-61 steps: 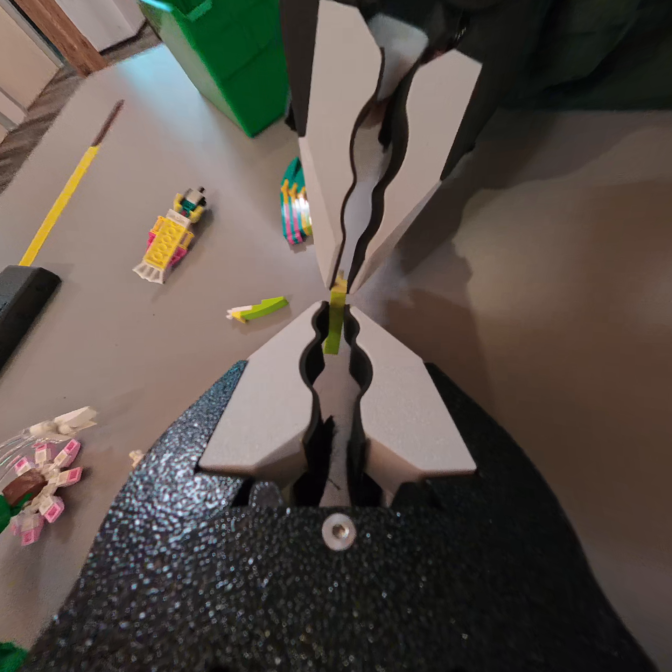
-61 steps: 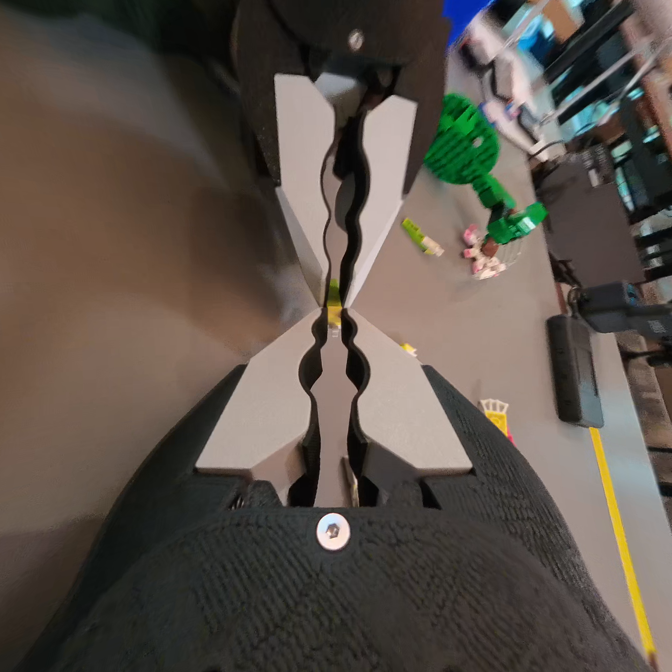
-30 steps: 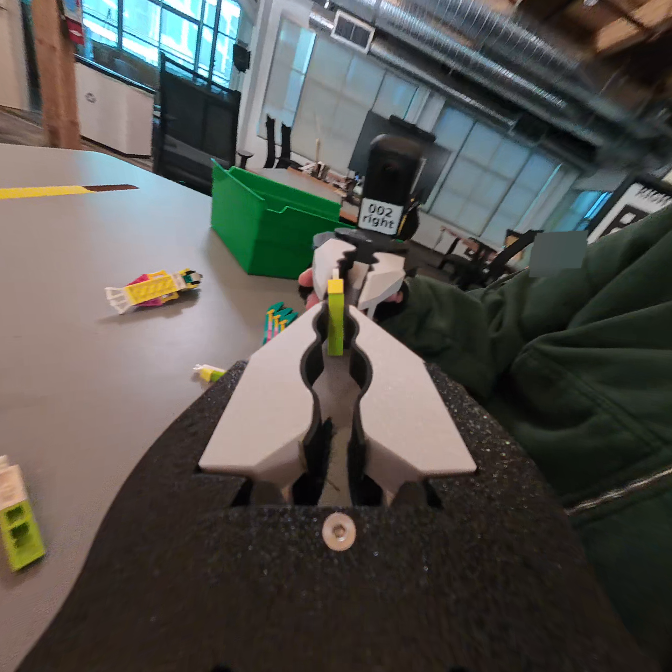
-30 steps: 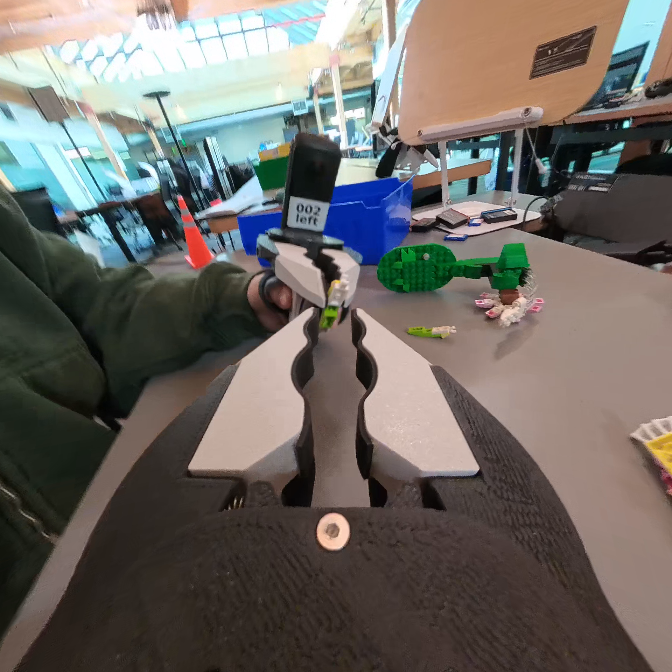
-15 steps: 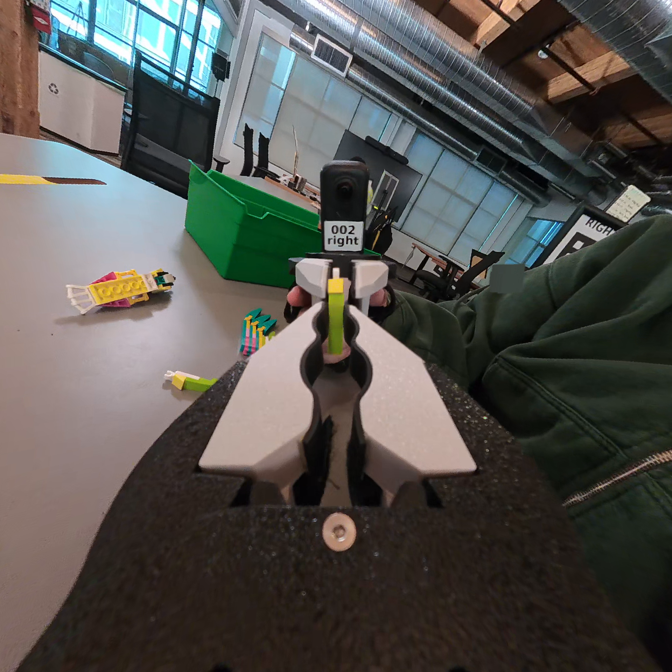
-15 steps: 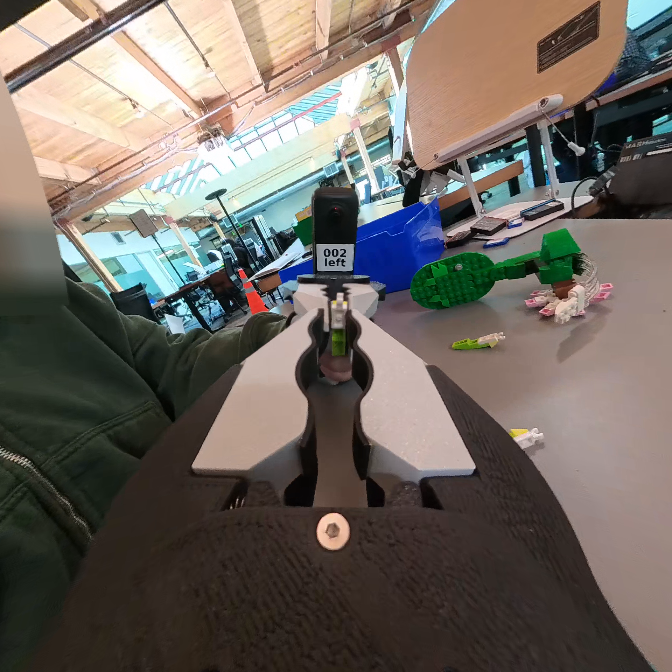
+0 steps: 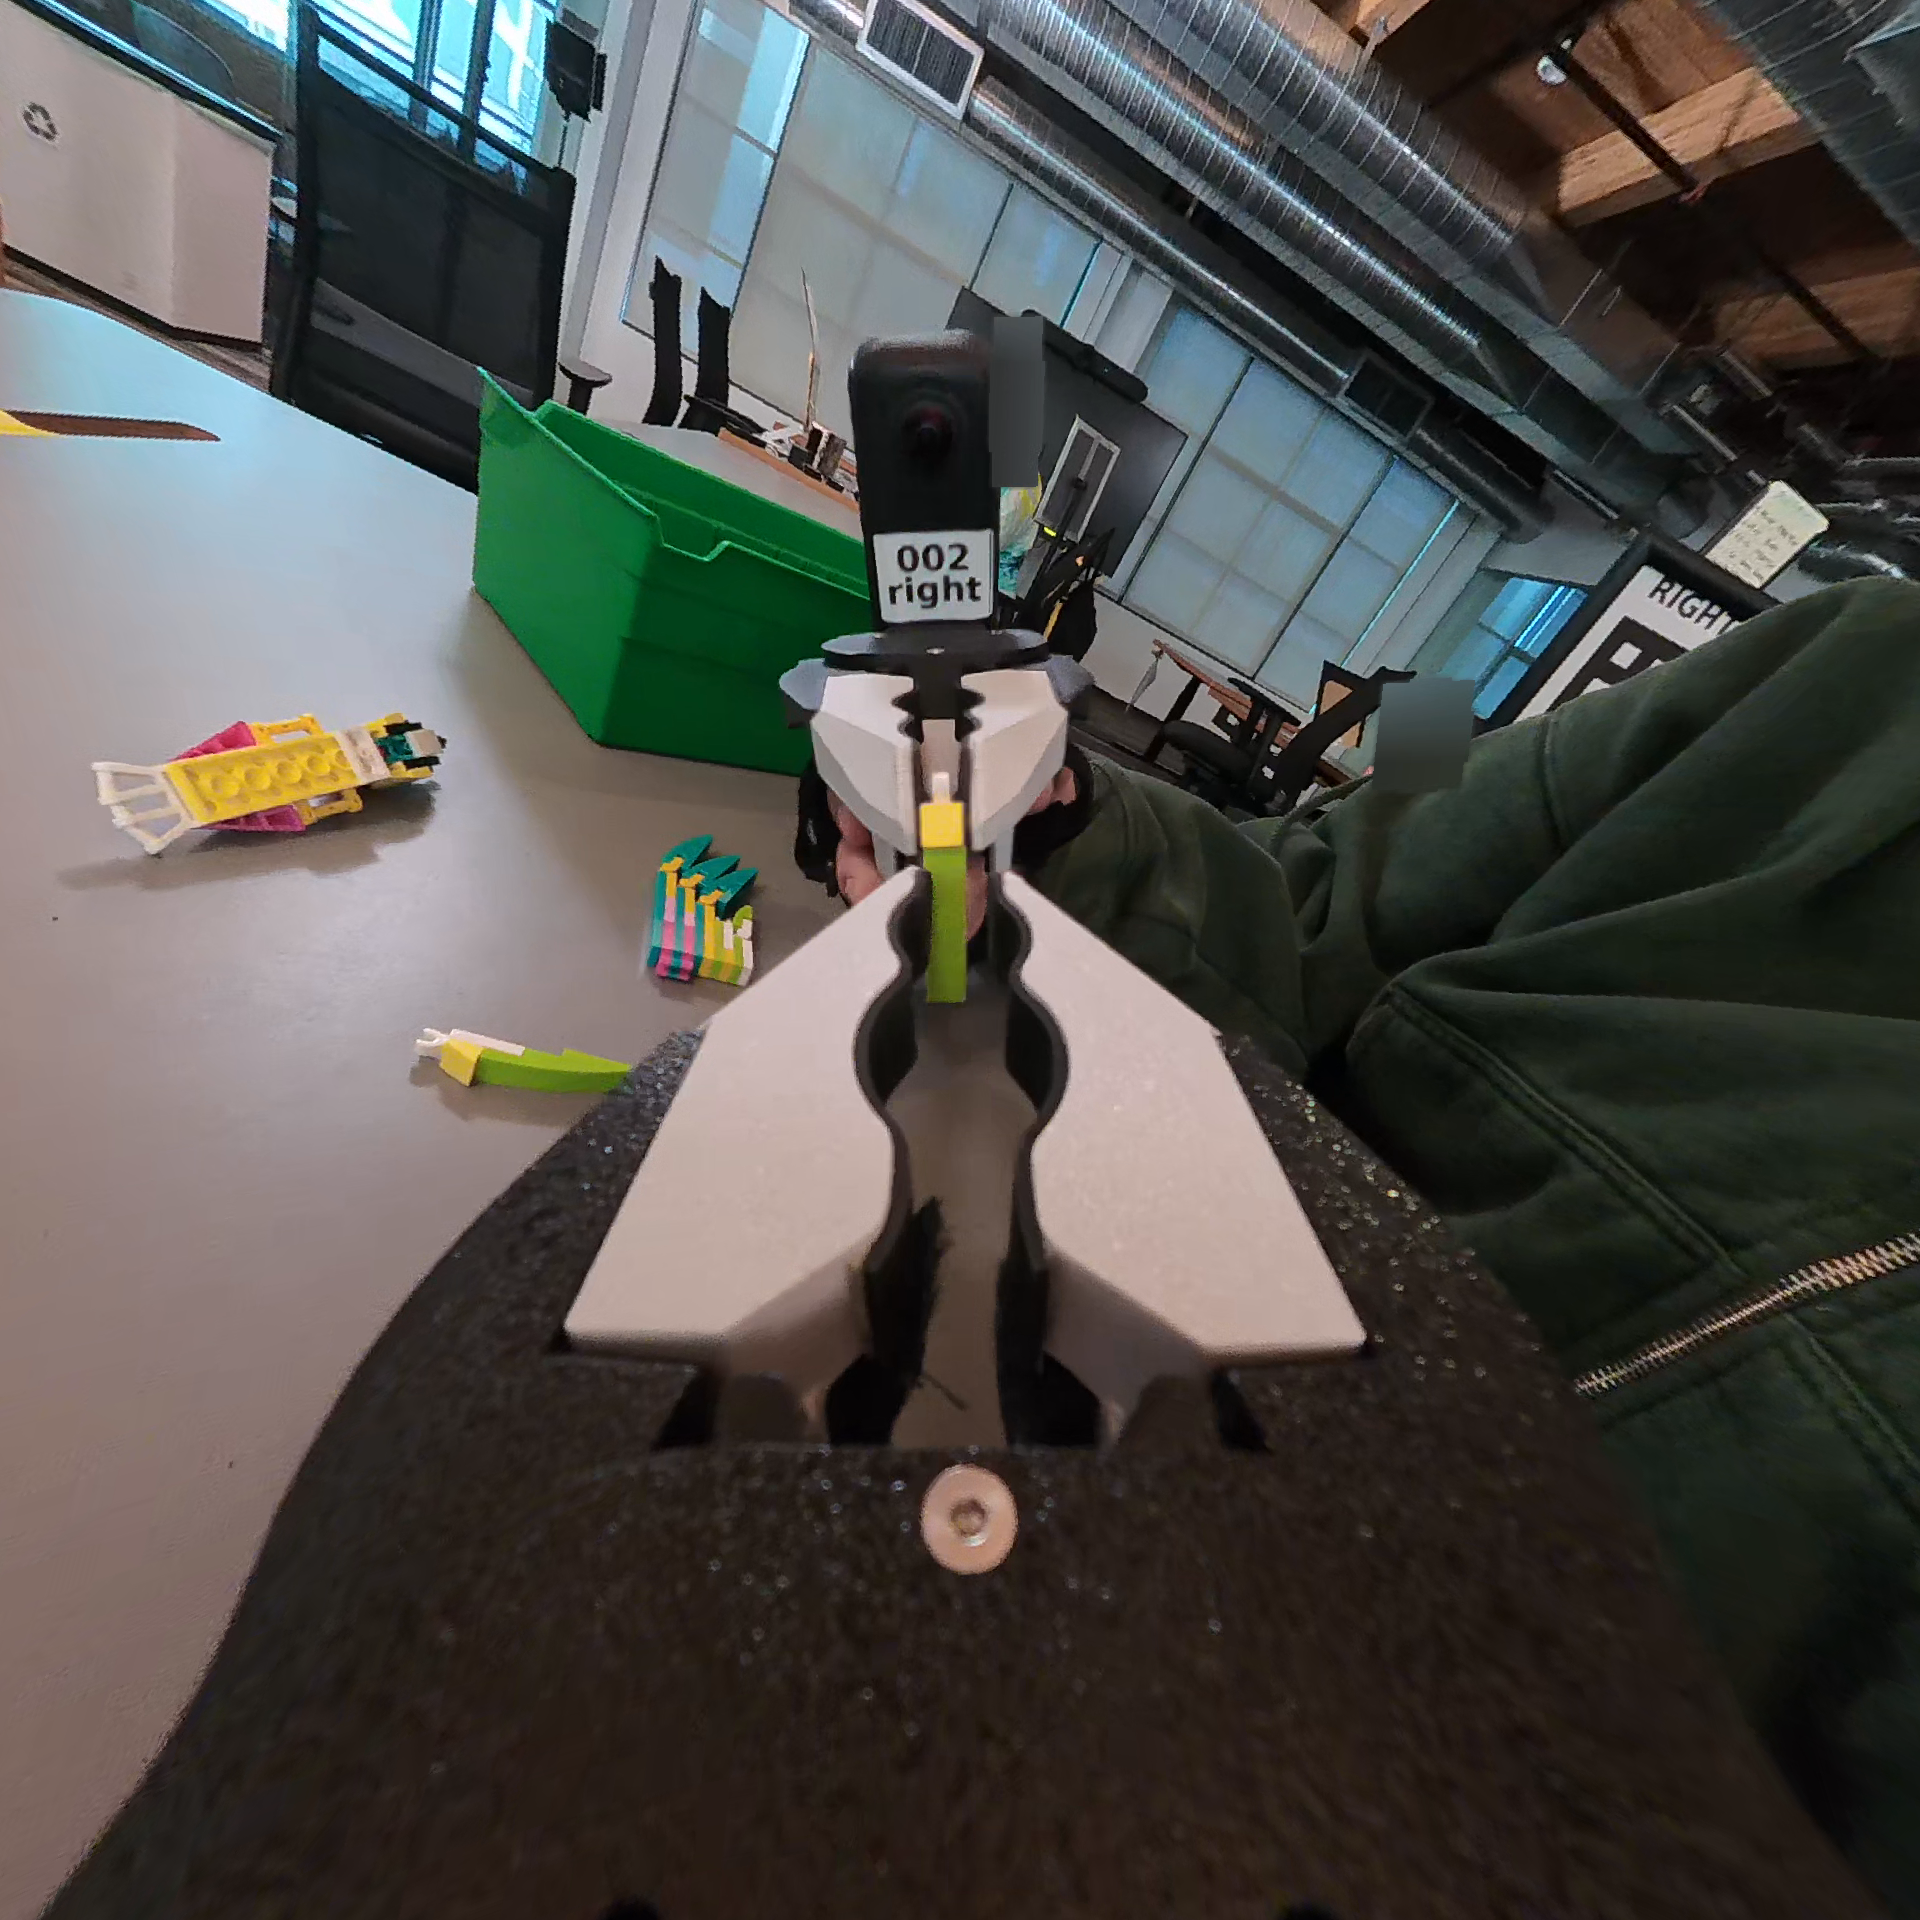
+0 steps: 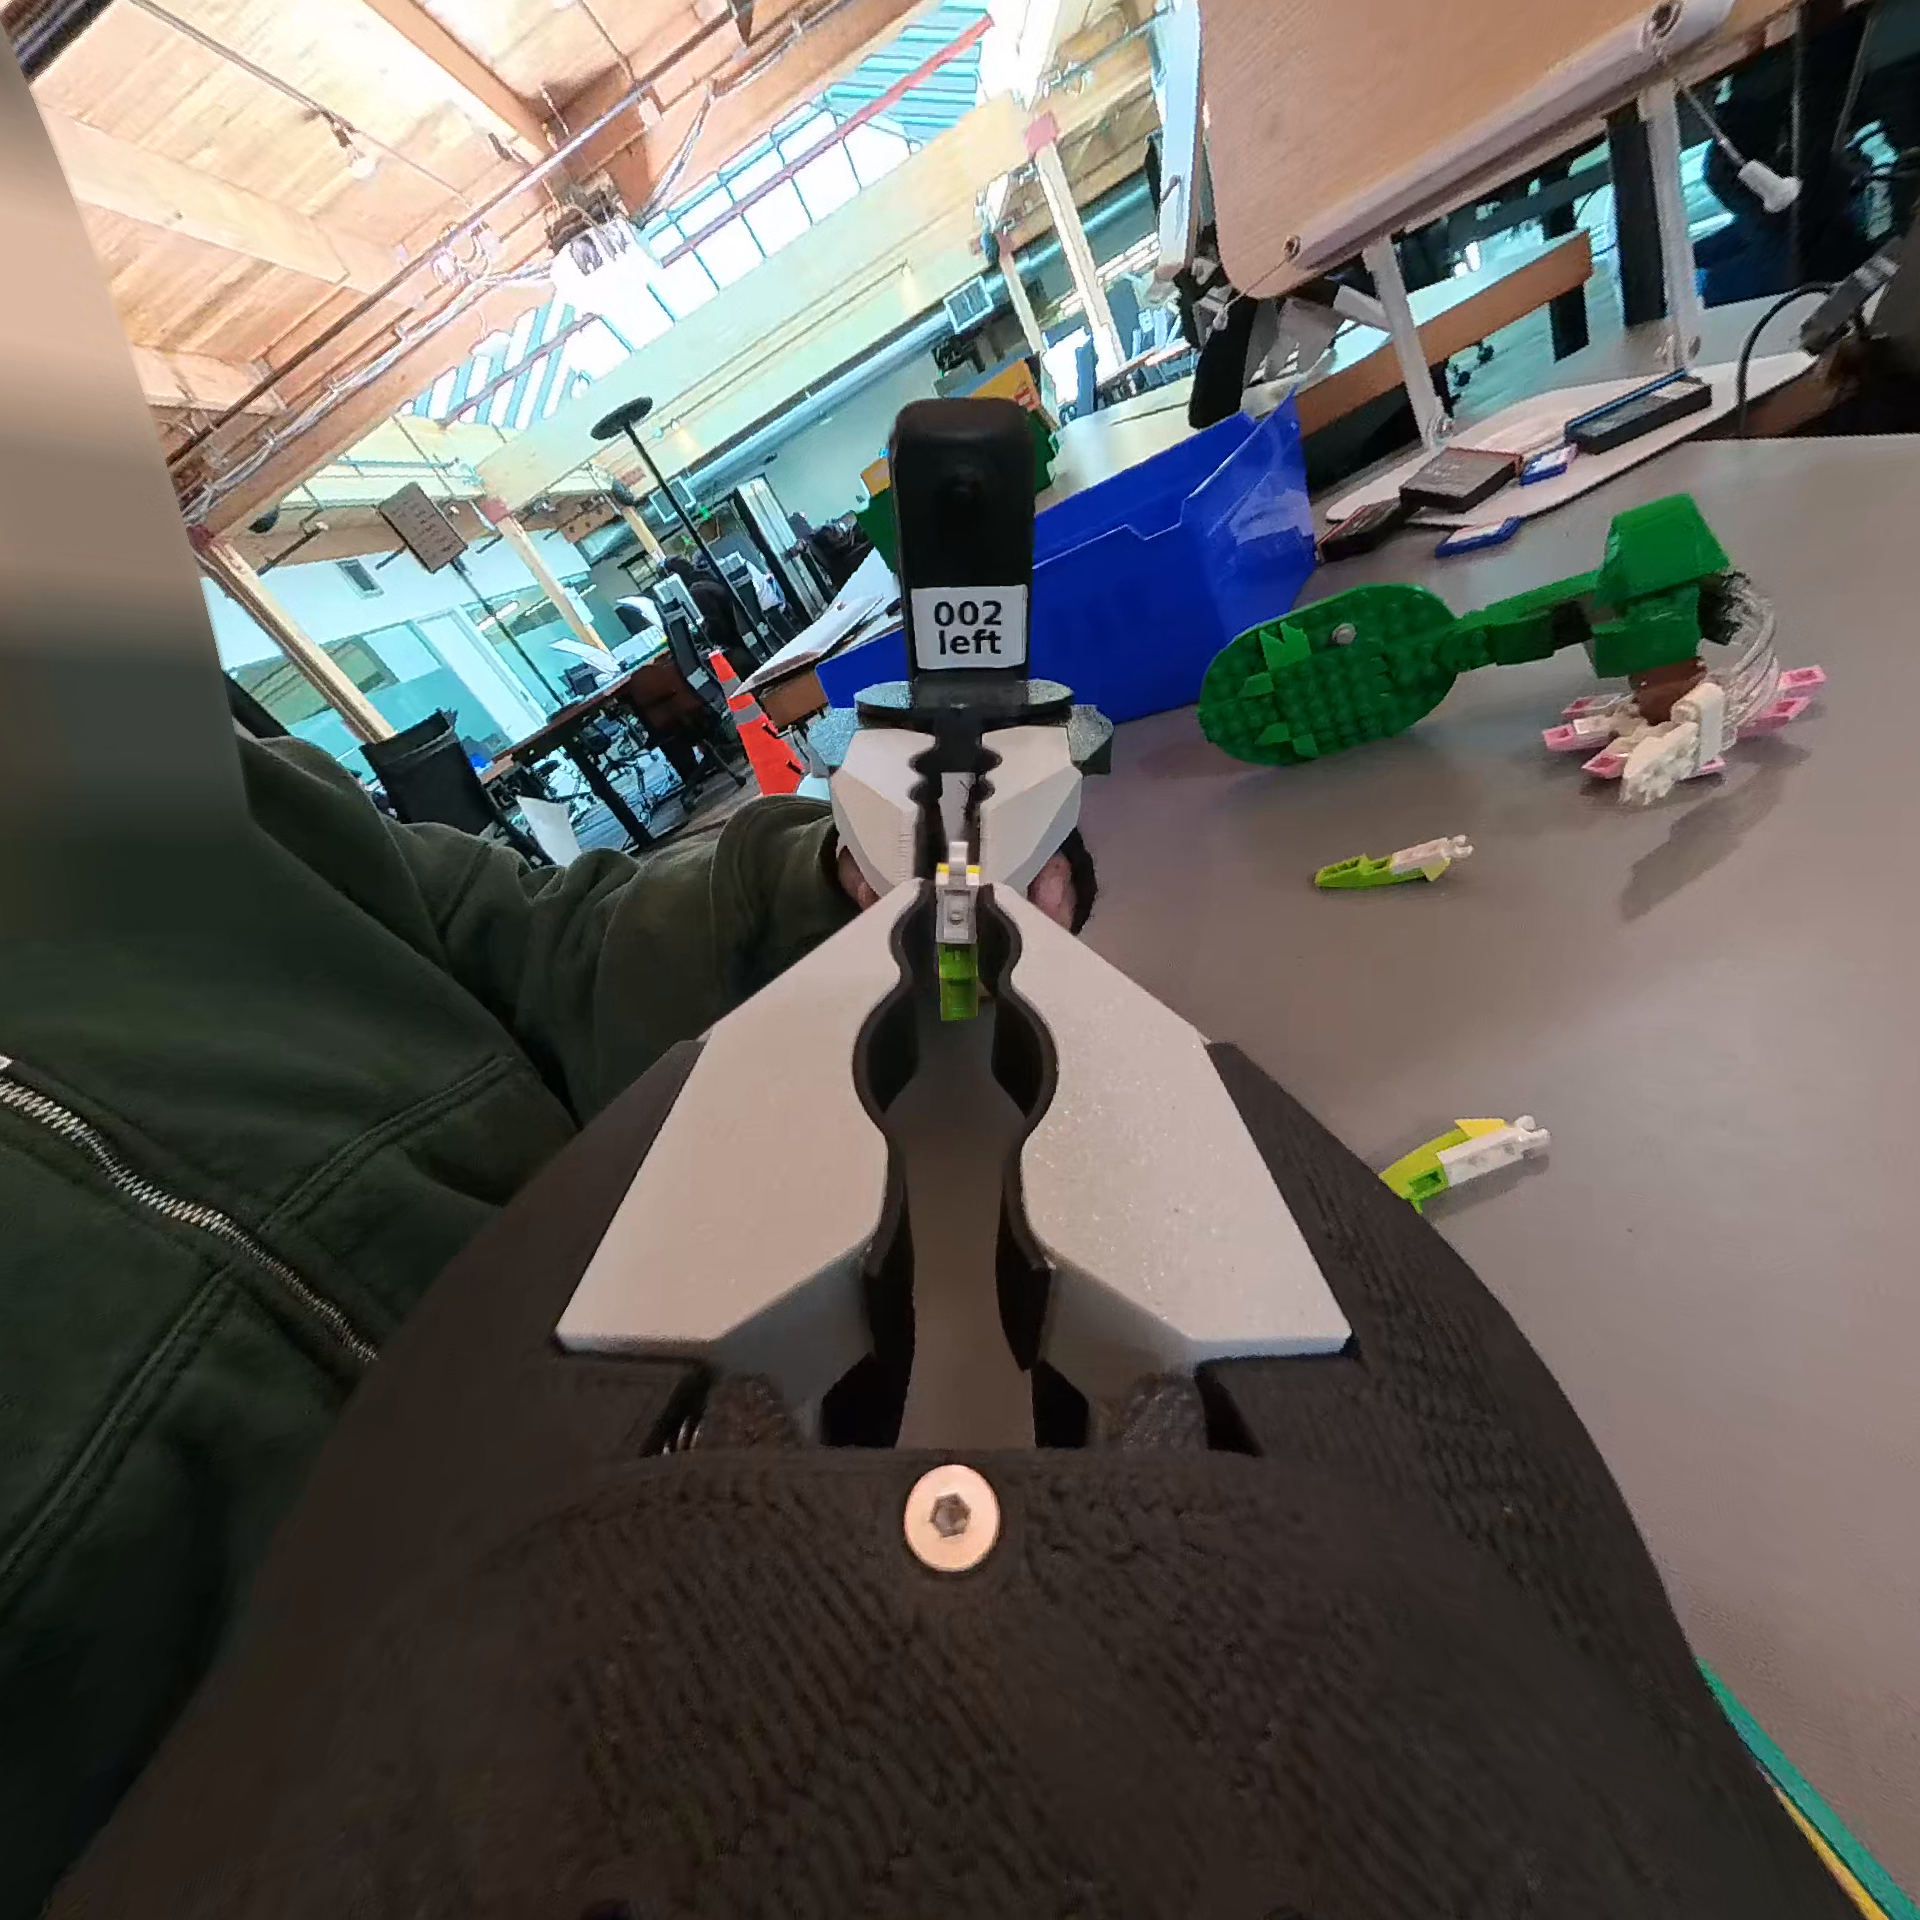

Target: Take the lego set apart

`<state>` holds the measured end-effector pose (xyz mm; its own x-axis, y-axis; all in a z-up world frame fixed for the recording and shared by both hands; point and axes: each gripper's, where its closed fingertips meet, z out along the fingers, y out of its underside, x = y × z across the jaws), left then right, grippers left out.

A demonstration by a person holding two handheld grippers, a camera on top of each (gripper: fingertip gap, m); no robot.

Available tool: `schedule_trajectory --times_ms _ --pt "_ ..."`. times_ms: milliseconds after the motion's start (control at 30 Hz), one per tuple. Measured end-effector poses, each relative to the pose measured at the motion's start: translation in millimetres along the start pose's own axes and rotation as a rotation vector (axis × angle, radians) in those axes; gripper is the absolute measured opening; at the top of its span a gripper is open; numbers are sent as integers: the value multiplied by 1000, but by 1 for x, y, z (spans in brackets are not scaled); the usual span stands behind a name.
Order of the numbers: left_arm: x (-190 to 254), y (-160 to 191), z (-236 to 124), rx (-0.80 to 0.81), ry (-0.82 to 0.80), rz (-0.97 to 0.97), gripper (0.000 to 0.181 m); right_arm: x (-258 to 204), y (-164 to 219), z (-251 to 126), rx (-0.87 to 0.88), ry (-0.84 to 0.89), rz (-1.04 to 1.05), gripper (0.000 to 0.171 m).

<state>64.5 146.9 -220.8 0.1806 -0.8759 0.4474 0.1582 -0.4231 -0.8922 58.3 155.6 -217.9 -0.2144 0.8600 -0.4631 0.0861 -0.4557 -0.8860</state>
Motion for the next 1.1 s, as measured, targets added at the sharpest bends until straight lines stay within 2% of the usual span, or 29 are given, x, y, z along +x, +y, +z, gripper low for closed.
schedule_trajectory --times_ms 133,167,267,367,567,600,700,833,900,967,1033,1100 --pt "1 2 1 -14 10 -12 7 -2 2 0 -23 -7 -12 5" --pt "-2 3 1 -20 -4 -18 14 -3 2 0 -24 -8 -14 5" --pt "-2 6 2 -29 -1 -30 18 -5 4 0 -42 -12 -28 5" --pt "2 7 3 -36 18 -8 7 -6 7 2 -63 -9 -49 5" --pt "7 11 1 -112 -30 144 6 -11 11 3 -113 12 -183 5" --pt "7 9 0 -105 -37 158 6 -11 11 0 -124 24 -211 5" --pt "3 -32 -33 82 -90 171 6 2 2 -26 -123 108 -266 5" --pt "-17 -39 -53 102 -199 139 6 7 -3 -37 -81 129 -233 5" --pt "-27 -62 -76 176 -336 164 6 8 -2 -34 -71 115 -208 5" --pt "-28 -98 -126 276 -583 274 6 8 -5 -33 -33 109 -181 5" --pt "-26 -128 -203 337 -991 390 6 7 -10 -33 5 87 -149 5" --pt "-13 -143 -284 316 -1398 468 6 8 -13 -33 30 81 -127 5"
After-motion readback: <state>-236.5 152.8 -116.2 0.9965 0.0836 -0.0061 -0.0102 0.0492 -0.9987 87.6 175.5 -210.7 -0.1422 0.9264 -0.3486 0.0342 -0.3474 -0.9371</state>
